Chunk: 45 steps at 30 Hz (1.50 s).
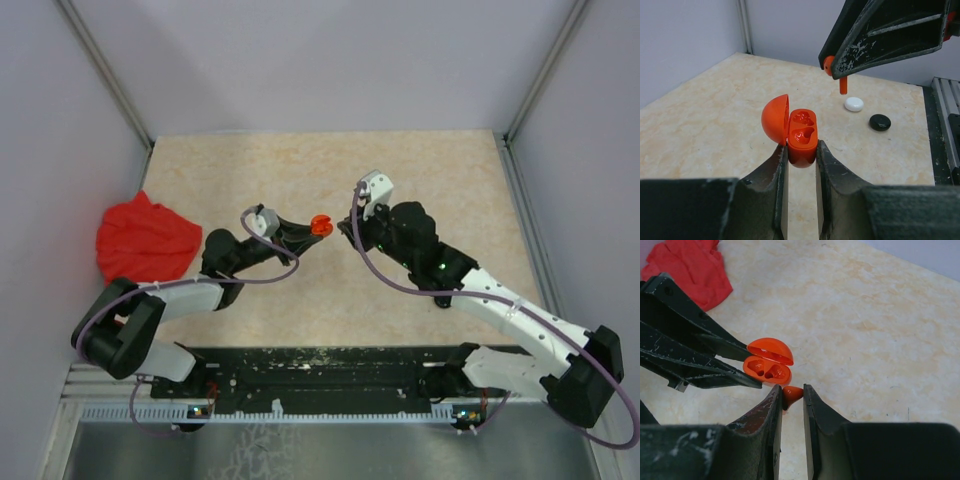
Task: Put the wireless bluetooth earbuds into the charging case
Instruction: Place the earbud in the charging case.
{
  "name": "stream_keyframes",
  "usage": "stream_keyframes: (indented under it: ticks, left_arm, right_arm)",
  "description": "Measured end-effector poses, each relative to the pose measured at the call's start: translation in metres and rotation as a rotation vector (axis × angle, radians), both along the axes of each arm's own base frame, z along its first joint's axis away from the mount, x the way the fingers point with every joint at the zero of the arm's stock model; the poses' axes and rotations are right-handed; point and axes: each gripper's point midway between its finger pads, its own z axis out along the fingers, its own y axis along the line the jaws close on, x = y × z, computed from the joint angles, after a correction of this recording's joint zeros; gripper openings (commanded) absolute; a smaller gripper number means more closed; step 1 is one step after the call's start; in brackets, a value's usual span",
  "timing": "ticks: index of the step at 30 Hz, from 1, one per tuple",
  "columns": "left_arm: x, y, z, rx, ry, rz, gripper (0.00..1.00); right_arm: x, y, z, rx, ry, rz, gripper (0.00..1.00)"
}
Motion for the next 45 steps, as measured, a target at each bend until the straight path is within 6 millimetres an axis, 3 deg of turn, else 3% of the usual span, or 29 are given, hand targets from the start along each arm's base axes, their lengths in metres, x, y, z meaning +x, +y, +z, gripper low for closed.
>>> stream_keyframes:
  ticks: [16, 45]
  left_arm:
    - [-0.017, -0.016, 0.010, -0.009, -0.041, -0.039, 0.01]
    - [-0.022, -0.020, 0.019, -0.033, -0.054, -0.029, 0.01]
  right_arm:
    - [-0.010, 0.013, 0.018, 0.047, -0.133, 0.058, 0.16]
    - [-0.016, 0.024, 0.012, 0.012, -0.157, 0.103, 0.16]
